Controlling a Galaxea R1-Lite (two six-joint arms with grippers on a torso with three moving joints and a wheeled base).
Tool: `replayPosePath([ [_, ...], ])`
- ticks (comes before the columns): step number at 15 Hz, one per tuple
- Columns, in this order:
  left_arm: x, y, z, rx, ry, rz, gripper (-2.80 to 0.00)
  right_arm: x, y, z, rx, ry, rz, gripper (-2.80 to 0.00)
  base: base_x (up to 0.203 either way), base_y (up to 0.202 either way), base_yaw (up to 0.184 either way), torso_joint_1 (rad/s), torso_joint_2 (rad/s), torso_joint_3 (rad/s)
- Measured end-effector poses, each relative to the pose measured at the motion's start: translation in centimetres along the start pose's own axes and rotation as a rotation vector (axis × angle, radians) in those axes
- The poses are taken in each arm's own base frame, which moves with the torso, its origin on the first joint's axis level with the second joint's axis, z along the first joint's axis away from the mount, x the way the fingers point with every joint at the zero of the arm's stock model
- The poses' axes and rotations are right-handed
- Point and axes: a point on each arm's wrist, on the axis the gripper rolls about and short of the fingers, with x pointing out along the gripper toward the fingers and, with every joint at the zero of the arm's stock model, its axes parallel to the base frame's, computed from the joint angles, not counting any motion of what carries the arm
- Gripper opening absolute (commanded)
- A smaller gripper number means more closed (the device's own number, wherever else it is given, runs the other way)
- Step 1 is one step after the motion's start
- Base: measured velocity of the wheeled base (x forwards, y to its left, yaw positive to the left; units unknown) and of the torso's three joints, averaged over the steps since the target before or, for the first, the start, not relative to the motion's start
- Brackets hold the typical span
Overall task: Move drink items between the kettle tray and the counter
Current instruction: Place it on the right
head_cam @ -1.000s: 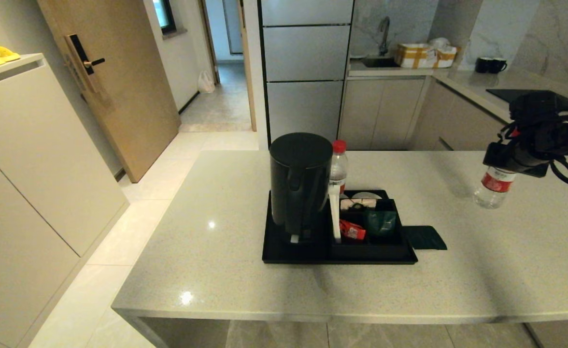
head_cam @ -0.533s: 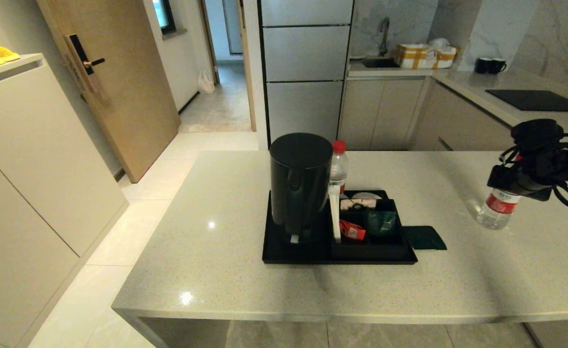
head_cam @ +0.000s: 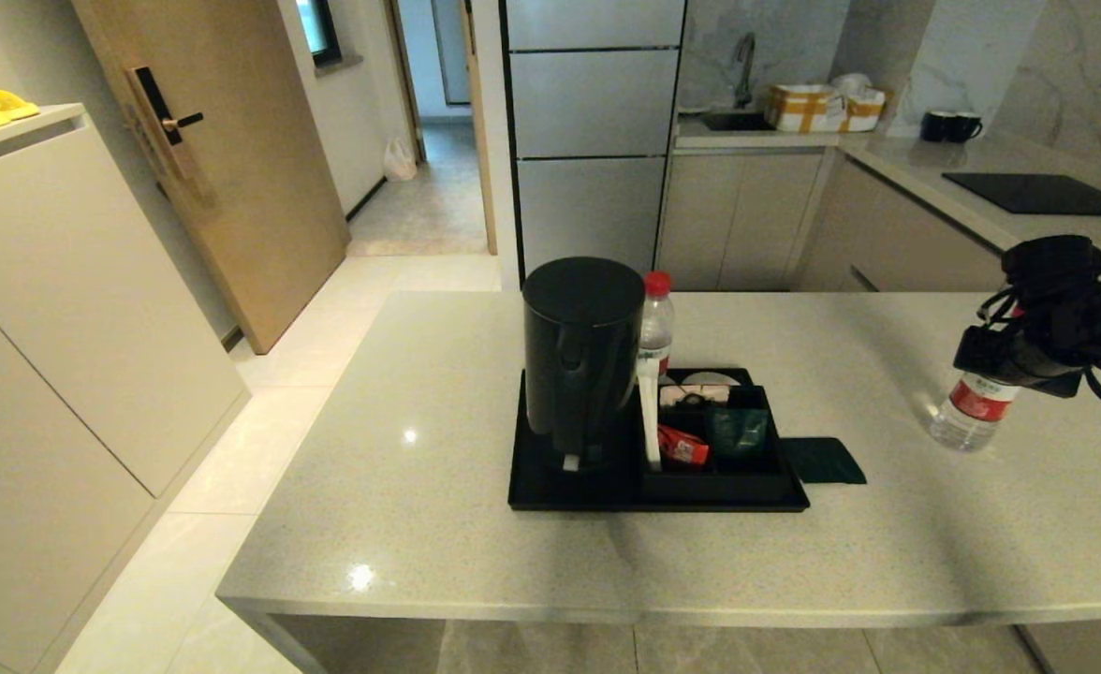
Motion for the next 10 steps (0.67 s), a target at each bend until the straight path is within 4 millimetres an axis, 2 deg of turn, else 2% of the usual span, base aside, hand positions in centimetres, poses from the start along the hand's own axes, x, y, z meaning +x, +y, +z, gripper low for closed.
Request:
replayPosePath([
  [4, 0.0, 0.0, 0.0, 0.0, 0.0, 0.0, -2.8, -0.8, -0.7, 0.2, 0.009, 0.0, 0.013, 0.0, 0.0, 0.0, 0.0, 0.0, 0.0, 0.0],
  [10, 0.0, 0.0, 0.0, 0.0, 0.0, 0.0, -2.8, -1.6, -1.1, -0.6, 0.004, 0.019, 0.027, 0.0, 0.0, 0.0, 0.0, 0.0, 0.0, 0.0],
])
